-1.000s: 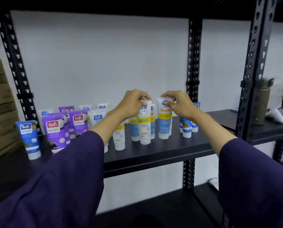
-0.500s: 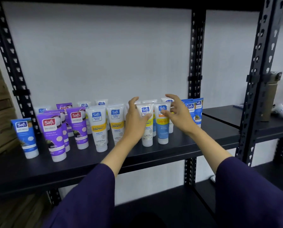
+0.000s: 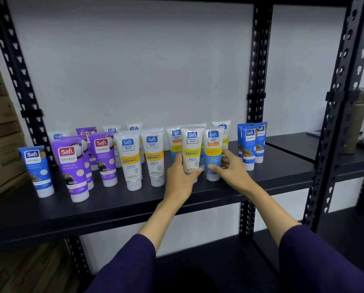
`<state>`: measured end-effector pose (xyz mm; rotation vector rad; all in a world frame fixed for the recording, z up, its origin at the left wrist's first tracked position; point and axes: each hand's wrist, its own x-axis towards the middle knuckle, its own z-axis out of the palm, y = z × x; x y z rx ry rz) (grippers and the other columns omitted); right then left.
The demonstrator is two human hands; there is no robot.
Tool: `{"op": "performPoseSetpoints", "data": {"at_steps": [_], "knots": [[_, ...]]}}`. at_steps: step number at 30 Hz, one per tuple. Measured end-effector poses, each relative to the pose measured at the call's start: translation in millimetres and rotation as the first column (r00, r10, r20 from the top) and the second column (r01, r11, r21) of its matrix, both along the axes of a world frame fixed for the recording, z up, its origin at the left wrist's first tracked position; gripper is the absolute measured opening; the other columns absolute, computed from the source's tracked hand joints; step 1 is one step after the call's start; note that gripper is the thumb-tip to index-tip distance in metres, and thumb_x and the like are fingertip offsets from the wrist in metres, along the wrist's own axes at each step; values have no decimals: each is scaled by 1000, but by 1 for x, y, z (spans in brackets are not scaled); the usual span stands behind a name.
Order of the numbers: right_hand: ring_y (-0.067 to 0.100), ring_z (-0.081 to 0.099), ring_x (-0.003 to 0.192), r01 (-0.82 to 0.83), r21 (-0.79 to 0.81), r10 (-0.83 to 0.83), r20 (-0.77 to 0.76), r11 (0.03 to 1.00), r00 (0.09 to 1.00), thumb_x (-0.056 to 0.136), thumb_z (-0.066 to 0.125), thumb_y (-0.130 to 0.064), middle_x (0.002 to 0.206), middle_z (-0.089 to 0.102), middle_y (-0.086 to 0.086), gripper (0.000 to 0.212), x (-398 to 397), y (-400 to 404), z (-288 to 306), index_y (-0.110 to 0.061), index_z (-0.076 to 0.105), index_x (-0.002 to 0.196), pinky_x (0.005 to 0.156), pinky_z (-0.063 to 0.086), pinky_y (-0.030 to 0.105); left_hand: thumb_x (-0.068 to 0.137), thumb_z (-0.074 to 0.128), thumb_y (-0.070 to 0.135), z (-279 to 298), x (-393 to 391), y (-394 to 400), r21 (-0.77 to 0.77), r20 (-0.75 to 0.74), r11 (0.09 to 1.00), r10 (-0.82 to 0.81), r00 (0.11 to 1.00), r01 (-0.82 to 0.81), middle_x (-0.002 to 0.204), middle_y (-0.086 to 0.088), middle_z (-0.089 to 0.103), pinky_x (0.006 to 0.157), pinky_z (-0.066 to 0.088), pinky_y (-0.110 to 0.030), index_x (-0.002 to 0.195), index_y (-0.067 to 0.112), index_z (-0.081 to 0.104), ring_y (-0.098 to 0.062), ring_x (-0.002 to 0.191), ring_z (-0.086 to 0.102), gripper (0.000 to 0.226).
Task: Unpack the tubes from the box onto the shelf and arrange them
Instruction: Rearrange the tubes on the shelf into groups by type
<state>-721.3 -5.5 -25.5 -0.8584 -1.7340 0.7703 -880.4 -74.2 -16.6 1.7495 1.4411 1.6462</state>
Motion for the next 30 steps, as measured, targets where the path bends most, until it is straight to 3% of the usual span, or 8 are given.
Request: {"op": "performPoseSetpoints", "data": {"at_steps": [5, 7, 14, 18, 22, 30], "knots": [[3, 60, 108, -108, -4, 108, 44, 994, 993, 84, 70, -16, 121, 63, -4, 44, -16, -4, 5, -14, 53, 124, 90, 49, 15, 83, 72, 17, -2, -2, -7, 42, 19, 999, 5, 1000, -6, 106, 15, 59, 63, 44, -1, 118, 21, 50, 18, 87, 55, 43], [-1, 60, 105, -119, 0, 119, 63, 993, 991, 85, 69, -14, 118, 63, -7, 41, -22, -4, 6, -15, 53, 122, 87, 48, 11, 83, 71, 16, -4, -4, -8, 22, 8, 999, 27, 1000, -27, 108, 13, 59, 62, 43, 0, 121, 17, 49, 16, 84, 55, 44], [14, 57, 111, 54, -16, -53, 42, 998, 998, 82, 72, -19, 122, 60, 2, 52, -8, 4, 2, -18, 48, 128, 95, 47, 30, 86, 68, 13, -6, -5, -6, -9, 1, 987, 162, 987, -162, 113, 1, 54, 58, 38, 4, 123, 10, 43, -2, 84, 51, 45], [13, 58, 108, 55, -55, -47, 145, 997, 988, 80, 74, -19, 124, 59, 2, 57, -1, 8, 1, -17, 47, 129, 93, 47, 27, 87, 67, 11, -6, -4, -5, -42, -34, 990, 136, 990, -138, 115, 0, 53, 56, 38, 4, 121, 9, 44, -1, 81, 50, 42], [14, 59, 105, 63, -51, -49, 230, 997, 972, 79, 75, -23, 118, 60, -1, 52, 0, 9, 2, -20, 52, 125, 91, 49, 32, 85, 68, 11, -6, -6, -5, -59, -38, 992, 109, 993, -111, 123, -4, 54, 55, 39, 5, 124, 8, 43, -6, 99, 47, 46], [13, 62, 106, 8, -84, 5, 158, 996, 987, 76, 77, -18, 119, 64, 3, 54, -7, 9, 1, -15, 54, 125, 94, 50, 29, 83, 70, 11, -7, -9, -1, -85, -42, 993, 78, 996, -82, 123, -5, 56, 56, 40, 4, 122, 9, 44, -5, 98, 48, 47]]}}
